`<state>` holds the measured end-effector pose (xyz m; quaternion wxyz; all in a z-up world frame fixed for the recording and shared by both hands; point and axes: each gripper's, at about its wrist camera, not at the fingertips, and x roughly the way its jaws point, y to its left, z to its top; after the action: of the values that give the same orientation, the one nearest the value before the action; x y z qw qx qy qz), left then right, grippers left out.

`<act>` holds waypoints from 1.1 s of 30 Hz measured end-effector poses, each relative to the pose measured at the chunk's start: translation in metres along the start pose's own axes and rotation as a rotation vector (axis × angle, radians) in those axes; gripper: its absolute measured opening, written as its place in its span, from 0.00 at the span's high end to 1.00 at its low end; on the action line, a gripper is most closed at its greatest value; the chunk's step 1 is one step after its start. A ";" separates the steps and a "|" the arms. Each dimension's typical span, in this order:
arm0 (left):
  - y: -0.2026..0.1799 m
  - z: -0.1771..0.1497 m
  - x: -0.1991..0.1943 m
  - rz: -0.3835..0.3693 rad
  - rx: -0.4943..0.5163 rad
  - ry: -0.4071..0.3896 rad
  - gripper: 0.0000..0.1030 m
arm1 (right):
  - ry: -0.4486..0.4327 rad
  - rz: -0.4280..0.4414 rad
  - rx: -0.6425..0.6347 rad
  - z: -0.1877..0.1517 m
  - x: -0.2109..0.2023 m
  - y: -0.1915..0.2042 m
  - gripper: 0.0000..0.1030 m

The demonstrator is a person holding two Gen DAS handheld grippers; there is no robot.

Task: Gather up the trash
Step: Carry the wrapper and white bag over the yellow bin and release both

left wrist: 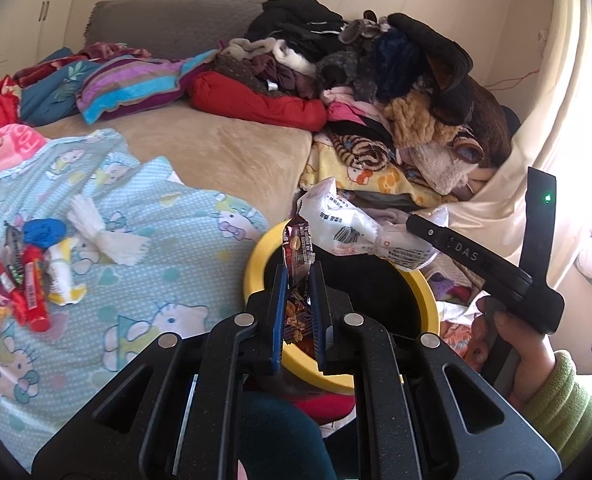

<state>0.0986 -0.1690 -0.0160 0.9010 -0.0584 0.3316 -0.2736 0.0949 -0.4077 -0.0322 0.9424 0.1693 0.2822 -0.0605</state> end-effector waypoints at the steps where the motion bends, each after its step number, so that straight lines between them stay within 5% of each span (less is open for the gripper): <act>1: -0.002 0.000 0.003 -0.002 0.005 0.003 0.93 | 0.002 -0.006 0.009 0.000 0.001 -0.004 0.68; 23: -0.026 -0.001 0.067 -0.029 0.054 0.085 0.93 | 0.013 -0.168 0.047 -0.010 0.017 -0.049 0.67; 26: -0.026 -0.002 0.077 -0.032 0.054 0.097 0.93 | 0.019 -0.149 0.059 -0.011 0.020 -0.051 0.57; 27: -0.025 -0.002 0.080 -0.033 0.051 0.099 0.88 | 0.017 -0.135 0.075 -0.011 0.020 -0.052 0.54; 30: -0.019 -0.002 0.082 -0.010 0.029 0.086 0.45 | 0.016 -0.110 0.103 -0.010 0.021 -0.055 0.44; 32: -0.013 -0.002 0.078 -0.001 0.013 0.073 0.38 | 0.015 -0.109 0.100 -0.010 0.021 -0.054 0.40; 33: -0.012 -0.002 0.076 0.007 0.007 0.068 0.27 | 0.013 -0.108 0.101 -0.010 0.020 -0.053 0.39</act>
<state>0.1396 -0.2193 -0.0571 0.8904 -0.0445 0.3611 -0.2735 0.0956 -0.4544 -0.0663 0.9261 0.2016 0.2936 -0.1243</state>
